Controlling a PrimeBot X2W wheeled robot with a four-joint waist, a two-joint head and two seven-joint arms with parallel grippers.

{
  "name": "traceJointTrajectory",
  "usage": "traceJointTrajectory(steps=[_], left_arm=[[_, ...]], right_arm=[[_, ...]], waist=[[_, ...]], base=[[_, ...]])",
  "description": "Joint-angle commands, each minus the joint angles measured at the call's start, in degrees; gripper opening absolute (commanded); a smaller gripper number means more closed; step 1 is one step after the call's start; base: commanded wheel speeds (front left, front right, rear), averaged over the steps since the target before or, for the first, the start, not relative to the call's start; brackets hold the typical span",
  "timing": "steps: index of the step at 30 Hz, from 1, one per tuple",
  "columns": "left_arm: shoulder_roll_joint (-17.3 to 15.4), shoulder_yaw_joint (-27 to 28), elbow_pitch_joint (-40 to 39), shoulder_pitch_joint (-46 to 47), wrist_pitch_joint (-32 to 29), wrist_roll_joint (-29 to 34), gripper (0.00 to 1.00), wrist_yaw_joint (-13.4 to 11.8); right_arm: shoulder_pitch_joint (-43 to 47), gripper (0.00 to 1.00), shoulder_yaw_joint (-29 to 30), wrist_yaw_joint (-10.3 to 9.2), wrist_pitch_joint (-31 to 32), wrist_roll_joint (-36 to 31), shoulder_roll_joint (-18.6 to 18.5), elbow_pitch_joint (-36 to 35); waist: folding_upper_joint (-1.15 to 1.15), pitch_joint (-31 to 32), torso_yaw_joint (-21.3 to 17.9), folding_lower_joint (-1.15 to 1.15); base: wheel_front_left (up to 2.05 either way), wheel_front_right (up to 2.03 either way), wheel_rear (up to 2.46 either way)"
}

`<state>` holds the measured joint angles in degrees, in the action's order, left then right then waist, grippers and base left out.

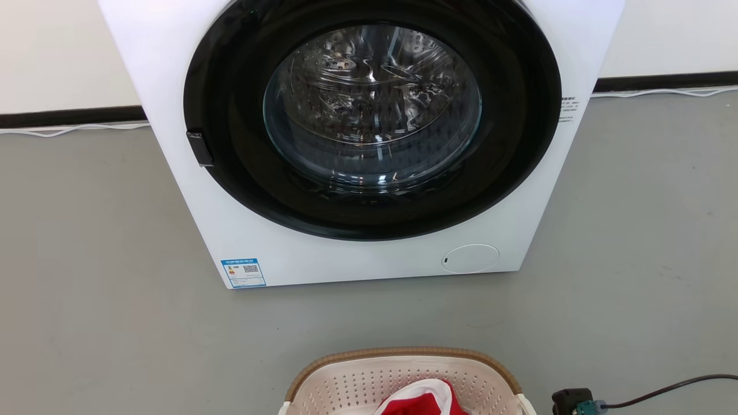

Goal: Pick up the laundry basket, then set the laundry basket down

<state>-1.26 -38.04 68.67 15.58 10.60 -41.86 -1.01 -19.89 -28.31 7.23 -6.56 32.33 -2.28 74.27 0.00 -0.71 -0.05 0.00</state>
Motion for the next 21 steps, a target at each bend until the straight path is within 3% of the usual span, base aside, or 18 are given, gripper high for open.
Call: traceJointTrajectory(steps=[1, 21], left_arm=[[-1.6, 1.2, -0.1, 1.2, 1.0, -0.2, 0.00, -0.7], [-1.6, -1.3, 0.8, 2.4, 2.2, -3.0, 0.00, -0.9]], right_arm=[[-0.5, 0.00, -1.5, 0.25, -0.7, 0.6, -0.6, -0.4], [-1.1, 0.00, -2.8, 0.25, -1.4, 1.8, -0.6, -0.3]], waist=[[0.00, 0.0, 0.0, 0.00], [0.00, -0.2, -0.3, 0.00]], base=[[0.00, 0.00, 0.00], [0.00, 0.00, 0.00]])
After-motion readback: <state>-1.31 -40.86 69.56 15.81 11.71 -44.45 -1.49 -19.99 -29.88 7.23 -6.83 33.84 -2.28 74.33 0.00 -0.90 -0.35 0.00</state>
